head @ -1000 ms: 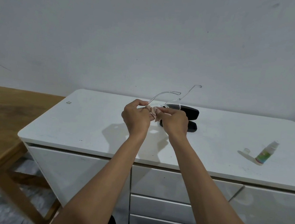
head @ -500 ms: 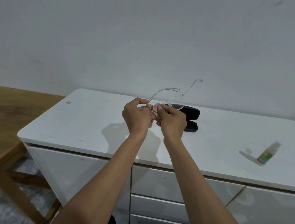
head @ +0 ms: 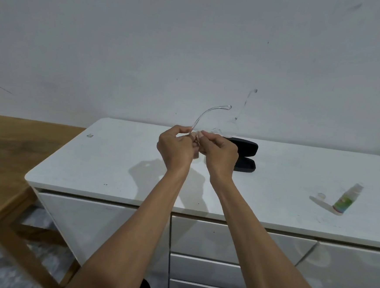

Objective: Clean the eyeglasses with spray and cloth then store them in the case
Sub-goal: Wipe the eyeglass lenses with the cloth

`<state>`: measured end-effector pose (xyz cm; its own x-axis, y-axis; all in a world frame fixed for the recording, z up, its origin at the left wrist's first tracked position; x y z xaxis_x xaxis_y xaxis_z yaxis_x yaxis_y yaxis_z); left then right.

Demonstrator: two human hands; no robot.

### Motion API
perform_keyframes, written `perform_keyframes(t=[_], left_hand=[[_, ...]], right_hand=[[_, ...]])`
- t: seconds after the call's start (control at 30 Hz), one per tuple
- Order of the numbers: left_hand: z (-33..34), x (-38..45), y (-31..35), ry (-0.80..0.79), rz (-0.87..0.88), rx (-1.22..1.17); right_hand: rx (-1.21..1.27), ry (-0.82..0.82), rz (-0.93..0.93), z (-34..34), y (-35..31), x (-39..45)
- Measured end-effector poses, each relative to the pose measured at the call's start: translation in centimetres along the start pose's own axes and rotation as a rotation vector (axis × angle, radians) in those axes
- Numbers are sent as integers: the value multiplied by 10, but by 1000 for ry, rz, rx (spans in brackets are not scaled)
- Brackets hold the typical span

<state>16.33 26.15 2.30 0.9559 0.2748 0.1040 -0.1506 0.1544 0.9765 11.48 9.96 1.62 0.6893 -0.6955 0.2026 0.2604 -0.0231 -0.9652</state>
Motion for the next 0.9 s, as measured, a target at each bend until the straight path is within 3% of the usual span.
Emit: perform_keyframes(t=[0.1, 0.17, 0.4, 0.53, 0.7, 0.9], left_hand=[[-8, 6, -5, 3, -35, 3], [-10, 7, -5, -5, -32, -6], [4, -2, 13, -66, 77, -5], [8, -7, 19, -66, 127, -19], [10, -3, 28, -61, 118, -74], [-1, 20, 24, -80, -9, -174]], right_hand=[[-147, -137, -89, 4, -9, 1], [-191, -119, -126, 1, -15, 0], [-27, 285, -104, -17, -18, -10], [193, 362, 19, -11, -9, -6], [347, 218, 111, 9, -3, 6], [168, -112, 9, 28, -16, 13]])
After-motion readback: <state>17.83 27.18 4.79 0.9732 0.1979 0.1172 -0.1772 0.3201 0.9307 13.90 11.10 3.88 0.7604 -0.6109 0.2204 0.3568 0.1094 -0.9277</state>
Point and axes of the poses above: each hand's wrist, its own x-axis towards the middle knuckle, its own z-axis out of the palm, y = z × x, the point moved 10 cm from there along x, towards the middle knuckle, and after that the axes turned 6 degrees about y, right-handed, at the moved point
